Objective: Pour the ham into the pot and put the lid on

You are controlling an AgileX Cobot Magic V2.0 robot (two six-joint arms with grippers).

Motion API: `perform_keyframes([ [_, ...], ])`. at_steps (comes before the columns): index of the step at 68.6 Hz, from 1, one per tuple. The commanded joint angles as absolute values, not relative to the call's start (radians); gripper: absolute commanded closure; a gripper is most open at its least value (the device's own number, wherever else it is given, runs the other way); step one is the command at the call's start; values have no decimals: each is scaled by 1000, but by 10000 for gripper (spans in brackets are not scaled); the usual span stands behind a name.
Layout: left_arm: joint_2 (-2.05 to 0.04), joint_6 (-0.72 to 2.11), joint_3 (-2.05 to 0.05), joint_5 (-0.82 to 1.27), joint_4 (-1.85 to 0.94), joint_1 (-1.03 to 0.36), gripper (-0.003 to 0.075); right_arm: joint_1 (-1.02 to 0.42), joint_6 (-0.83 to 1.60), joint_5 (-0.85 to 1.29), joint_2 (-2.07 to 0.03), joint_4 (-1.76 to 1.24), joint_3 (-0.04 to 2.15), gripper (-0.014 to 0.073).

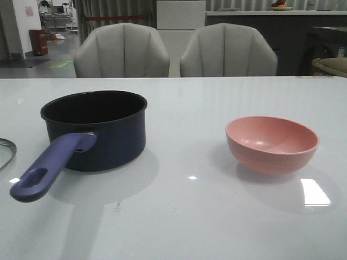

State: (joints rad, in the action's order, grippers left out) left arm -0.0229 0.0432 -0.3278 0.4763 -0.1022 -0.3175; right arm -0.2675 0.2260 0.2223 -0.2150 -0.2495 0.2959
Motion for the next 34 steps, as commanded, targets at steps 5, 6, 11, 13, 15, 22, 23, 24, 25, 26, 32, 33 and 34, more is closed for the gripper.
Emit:
perform_keyframes([
  [5, -34, 39, -352, 387, -113, -326, 94, -269, 237, 101, -92, -259, 231, 97],
  [6, -34, 39, -352, 387, -113, -326, 94, -269, 237, 108, -81, -259, 219, 98],
  [11, -34, 39, -352, 387, -113, -326, 94, -269, 237, 120, -70, -259, 196, 117],
  [13, -34, 39, -352, 387, -113, -326, 94, -269, 237, 120, -70, -259, 187, 147],
  [15, -34, 39, -352, 389, -113, -326, 94, -269, 237, 120, -70, -259, 180, 197],
  [22, -34, 39, -352, 400, -113, -326, 94, -269, 237, 117, -70, -259, 168, 427],
  [23, -34, 39, -352, 400, -113, -326, 94, -269, 237, 119, -70, -259, 168, 472],
  [24, -34, 39, -352, 400, -113, -326, 94, -269, 237, 119, -70, -259, 168, 473],
  [25, -34, 39, -352, 400, -113, -326, 94, -269, 237, 119, -70, -259, 168, 454],
  [26, -34, 39, -352, 400, -113, -326, 94, -269, 237, 119, -70, -259, 168, 454],
  [32, -34, 39, -352, 394, -113, -326, 94, -269, 237, 119, -70, -259, 168, 426],
  [33, -34, 39, -352, 392, -113, -326, 94, -269, 237, 120, -70, -259, 168, 426],
  [34, -34, 39, -352, 392, -113, -326, 93, -269, 237, 120, -70, -259, 168, 426],
])
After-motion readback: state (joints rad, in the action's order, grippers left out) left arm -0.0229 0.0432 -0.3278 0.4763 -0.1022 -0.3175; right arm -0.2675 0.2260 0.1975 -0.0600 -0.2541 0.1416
